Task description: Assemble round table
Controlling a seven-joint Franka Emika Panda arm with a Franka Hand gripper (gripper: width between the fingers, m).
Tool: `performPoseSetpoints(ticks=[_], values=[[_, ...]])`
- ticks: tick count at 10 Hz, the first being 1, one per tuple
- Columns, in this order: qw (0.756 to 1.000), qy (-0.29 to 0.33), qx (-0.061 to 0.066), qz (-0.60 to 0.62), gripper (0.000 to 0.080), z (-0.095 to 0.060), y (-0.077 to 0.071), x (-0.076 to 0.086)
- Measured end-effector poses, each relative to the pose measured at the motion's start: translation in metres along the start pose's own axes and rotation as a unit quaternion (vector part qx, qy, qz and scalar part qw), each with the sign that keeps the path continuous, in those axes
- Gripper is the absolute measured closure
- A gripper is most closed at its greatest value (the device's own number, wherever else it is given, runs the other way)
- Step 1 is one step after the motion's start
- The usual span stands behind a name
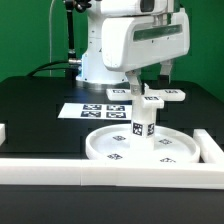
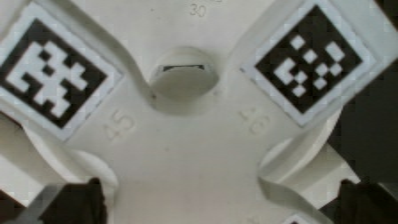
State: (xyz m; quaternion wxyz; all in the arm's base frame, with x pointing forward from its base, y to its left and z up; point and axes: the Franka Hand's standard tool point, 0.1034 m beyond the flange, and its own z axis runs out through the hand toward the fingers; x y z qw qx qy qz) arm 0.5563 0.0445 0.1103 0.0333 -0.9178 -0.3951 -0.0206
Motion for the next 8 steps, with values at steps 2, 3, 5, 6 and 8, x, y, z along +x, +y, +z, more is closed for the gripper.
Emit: performPoseSetpoints(ticks=[2, 3, 5, 6, 8], values=[[1.0, -0.001, 0.001, 0.001, 0.015, 0.0005, 0.0028, -0.0013], [1.0, -0.001, 0.001, 0.002, 0.015, 0.0008, 0.0038, -0.0019], [1.0, 0.0, -0.001, 0.003, 0.015, 0.0015, 0.0045, -0.0021], [1.0, 0.0, -0.001, 0.003, 0.015, 0.0015, 0.0046, -0.0021], [1.0, 0.0, -0.001, 0.006, 0.015, 0.0013, 0.0048, -0.0018]])
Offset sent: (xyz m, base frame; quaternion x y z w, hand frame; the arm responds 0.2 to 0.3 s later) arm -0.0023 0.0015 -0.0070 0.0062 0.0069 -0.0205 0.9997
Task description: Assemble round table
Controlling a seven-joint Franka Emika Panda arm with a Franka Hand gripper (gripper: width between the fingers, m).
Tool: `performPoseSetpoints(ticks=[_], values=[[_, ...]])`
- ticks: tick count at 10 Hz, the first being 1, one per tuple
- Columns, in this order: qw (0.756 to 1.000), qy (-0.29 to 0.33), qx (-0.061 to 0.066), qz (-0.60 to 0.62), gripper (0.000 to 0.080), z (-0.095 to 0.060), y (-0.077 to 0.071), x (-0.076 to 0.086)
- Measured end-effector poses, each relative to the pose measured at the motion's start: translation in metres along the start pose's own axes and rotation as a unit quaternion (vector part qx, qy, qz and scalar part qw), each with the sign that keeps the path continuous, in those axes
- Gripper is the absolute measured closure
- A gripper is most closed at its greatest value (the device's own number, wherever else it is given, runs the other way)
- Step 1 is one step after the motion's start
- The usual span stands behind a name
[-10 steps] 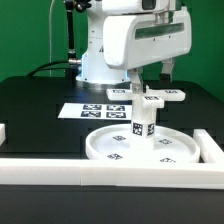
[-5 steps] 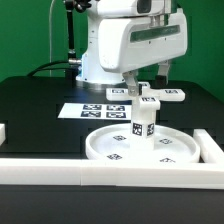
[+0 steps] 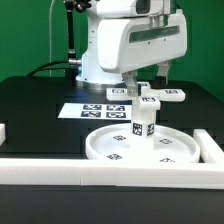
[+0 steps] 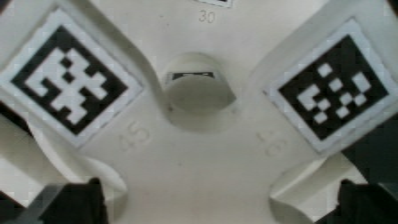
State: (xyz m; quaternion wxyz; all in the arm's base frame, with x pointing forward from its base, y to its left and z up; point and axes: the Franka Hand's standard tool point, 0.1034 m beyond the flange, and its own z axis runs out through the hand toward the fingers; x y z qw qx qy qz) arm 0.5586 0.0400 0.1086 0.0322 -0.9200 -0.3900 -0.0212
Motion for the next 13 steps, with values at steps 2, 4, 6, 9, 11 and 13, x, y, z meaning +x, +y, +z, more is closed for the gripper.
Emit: performPoseSetpoints(ticks=[2, 4, 6, 9, 11, 13], values=[[1.0, 0.0, 0.0, 0.003, 0.015, 0.0001, 0.0007, 0.0006], [1.0, 0.0, -0.001, 0.004, 0.015, 0.0005, 0.002, 0.0003], [1.0, -0.001, 0.0, 0.007, 0.015, 0.0022, 0.0032, -0.002], [1.0, -0.003, 0.002, 0.013, 0.015, 0.0042, 0.0037, -0.0038], [1.0, -0.004, 0.003, 0.013, 0.015, 0.0057, 0.0027, -0.0052], [1.0, -0.005, 0.003, 0.013, 0.0198, 0.0064, 0.0021, -0.0059]])
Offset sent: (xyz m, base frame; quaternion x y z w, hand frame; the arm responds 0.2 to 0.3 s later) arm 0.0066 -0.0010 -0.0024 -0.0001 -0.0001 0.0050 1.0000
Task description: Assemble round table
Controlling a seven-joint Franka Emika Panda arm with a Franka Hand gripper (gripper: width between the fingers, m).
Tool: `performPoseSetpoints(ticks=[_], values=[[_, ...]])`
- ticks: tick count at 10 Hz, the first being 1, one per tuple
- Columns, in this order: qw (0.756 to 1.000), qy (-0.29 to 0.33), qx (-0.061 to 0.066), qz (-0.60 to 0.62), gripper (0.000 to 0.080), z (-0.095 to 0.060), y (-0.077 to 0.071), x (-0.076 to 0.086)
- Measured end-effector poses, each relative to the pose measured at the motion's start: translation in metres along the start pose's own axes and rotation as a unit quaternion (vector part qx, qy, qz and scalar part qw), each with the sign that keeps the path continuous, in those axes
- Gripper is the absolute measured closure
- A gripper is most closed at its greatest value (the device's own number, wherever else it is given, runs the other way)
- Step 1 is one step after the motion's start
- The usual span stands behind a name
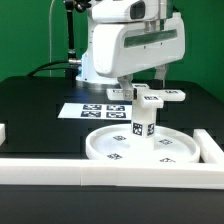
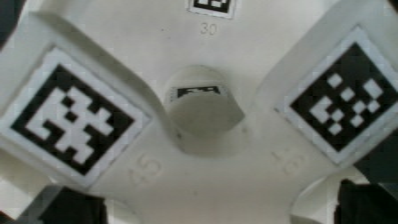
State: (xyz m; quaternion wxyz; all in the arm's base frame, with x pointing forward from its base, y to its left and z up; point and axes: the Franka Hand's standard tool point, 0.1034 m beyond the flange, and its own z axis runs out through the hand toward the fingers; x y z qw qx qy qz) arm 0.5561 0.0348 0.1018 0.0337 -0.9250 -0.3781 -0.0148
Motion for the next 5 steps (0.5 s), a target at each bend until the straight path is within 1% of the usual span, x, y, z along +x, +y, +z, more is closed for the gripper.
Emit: performPoseSetpoints(ticks=[1, 2, 5], values=[[1.0, 0.0, 0.0, 0.0, 0.0198, 0.0004, -0.0001, -0.0003], [1.0, 0.0, 0.0, 0.001, 0.036, 0.0003, 0.0004, -0.0006], [1.0, 0.0, 0.0, 0.001, 0.036, 0.0002, 0.0008, -0.001]])
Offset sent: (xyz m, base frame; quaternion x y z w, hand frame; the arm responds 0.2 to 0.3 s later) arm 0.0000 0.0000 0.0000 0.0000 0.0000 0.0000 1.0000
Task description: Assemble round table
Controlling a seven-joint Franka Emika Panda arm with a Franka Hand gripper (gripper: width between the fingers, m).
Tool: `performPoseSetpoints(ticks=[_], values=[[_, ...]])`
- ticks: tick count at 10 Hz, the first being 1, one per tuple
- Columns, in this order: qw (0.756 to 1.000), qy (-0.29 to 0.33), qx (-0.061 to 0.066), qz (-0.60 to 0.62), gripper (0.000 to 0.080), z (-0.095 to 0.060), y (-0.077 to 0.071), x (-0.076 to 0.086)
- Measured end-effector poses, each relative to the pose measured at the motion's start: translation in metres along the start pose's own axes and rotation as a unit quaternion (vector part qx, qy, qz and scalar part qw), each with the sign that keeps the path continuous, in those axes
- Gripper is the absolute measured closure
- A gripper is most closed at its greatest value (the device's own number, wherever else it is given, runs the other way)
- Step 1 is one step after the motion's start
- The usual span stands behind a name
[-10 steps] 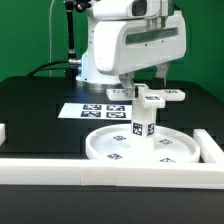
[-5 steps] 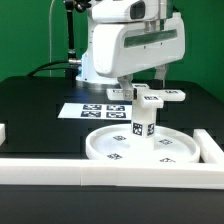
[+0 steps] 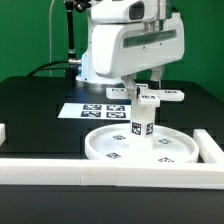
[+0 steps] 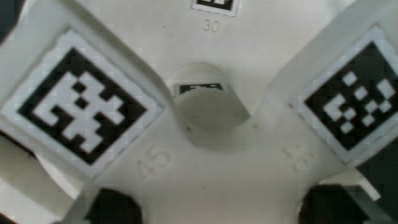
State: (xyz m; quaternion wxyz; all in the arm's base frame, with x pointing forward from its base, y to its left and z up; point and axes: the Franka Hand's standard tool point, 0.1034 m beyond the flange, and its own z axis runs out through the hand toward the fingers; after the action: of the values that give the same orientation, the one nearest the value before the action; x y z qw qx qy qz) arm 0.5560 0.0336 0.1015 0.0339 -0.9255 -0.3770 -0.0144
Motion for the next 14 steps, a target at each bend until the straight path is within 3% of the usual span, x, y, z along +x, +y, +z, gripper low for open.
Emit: performPoseSetpoints(ticks=[3, 6, 11, 14], values=[[1.0, 0.001, 0.001, 0.025, 0.036, 0.0, 0.0002, -0.0002], [0.982, 0.007, 0.002, 0.188, 0.036, -0.0002, 0.0052, -0.0048], [0.903, 0.031, -0.004, 0.429, 0.0358, 0.0002, 0.0011, -0.0003], [0.858, 0.032, 0.0, 0.512, 0.0358, -0.0001, 0.0011, 0.0006]])
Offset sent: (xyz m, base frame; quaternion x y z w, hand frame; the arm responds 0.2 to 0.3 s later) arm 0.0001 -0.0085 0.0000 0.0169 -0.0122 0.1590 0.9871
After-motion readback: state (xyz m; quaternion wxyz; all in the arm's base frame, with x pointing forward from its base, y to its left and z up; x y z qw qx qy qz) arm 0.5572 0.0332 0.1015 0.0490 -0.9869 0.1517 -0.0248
